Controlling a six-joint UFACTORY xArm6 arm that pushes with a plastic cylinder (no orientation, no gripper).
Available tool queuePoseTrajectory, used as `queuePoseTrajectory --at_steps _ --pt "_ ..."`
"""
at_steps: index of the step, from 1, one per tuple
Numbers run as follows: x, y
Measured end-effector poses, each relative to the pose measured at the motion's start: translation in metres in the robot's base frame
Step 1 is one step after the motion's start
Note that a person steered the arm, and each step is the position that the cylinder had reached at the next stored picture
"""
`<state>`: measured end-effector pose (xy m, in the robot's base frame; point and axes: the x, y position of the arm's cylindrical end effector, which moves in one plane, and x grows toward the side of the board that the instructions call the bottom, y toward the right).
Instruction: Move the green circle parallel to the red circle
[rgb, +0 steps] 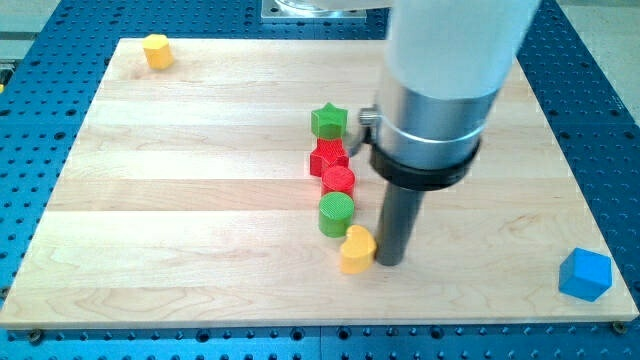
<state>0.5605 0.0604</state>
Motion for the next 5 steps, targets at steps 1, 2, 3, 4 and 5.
queuePoseTrajectory --at_steps 1,2,3,4,5 --pt "-0.007 -0.015" --pt "-0.04 -0.007" --pt "-0.042 -0.024" --pt "-0.026 -0.05" --pt "-0.008 -0.055"
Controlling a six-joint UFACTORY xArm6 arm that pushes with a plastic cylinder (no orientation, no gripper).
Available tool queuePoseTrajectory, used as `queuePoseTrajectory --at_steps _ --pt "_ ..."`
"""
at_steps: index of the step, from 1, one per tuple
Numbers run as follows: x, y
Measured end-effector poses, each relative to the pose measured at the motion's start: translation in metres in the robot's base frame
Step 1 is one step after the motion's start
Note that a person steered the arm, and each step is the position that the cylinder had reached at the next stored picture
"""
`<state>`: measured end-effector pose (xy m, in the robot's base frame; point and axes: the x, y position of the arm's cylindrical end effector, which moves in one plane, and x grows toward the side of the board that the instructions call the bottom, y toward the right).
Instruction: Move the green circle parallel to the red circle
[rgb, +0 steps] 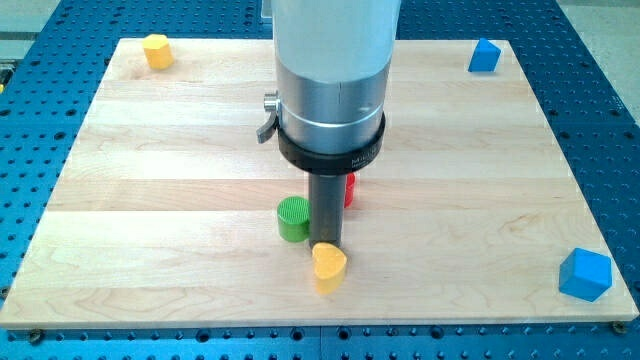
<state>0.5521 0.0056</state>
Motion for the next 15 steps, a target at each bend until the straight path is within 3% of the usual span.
queuePoseTrajectory --at_steps 4,6,11,13,15 --pt "-0.006 -0.017" --pt "-0.071 -0.031" --pt "-0.079 -0.047" --pt "-0.101 -0.05" --pt "-0.097 -0.089"
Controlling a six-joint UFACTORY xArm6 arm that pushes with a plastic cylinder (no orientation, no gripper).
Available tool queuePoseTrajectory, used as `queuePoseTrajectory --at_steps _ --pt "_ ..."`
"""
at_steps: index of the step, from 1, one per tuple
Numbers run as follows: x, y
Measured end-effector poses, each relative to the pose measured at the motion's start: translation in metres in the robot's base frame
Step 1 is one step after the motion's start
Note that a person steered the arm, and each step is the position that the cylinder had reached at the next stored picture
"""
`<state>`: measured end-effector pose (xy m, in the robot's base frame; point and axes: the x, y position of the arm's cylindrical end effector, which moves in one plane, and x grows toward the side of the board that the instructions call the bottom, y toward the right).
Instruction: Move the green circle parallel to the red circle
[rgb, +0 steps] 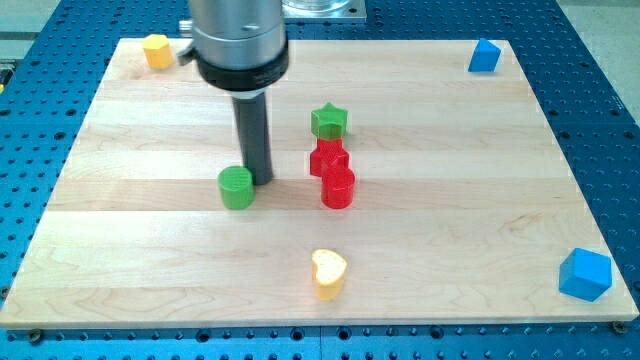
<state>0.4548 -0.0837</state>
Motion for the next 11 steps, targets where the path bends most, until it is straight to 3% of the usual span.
queuePoseTrajectory --at_steps 3,4,5,6,7,9,11 --pt "0.003 -0.053" --pt "0.003 -0.032" --pt "0.003 0.031" --pt "0.03 0.05" --pt "0.05 0.036" --pt "-0.004 -0.064" --pt "-0.004 -0.068"
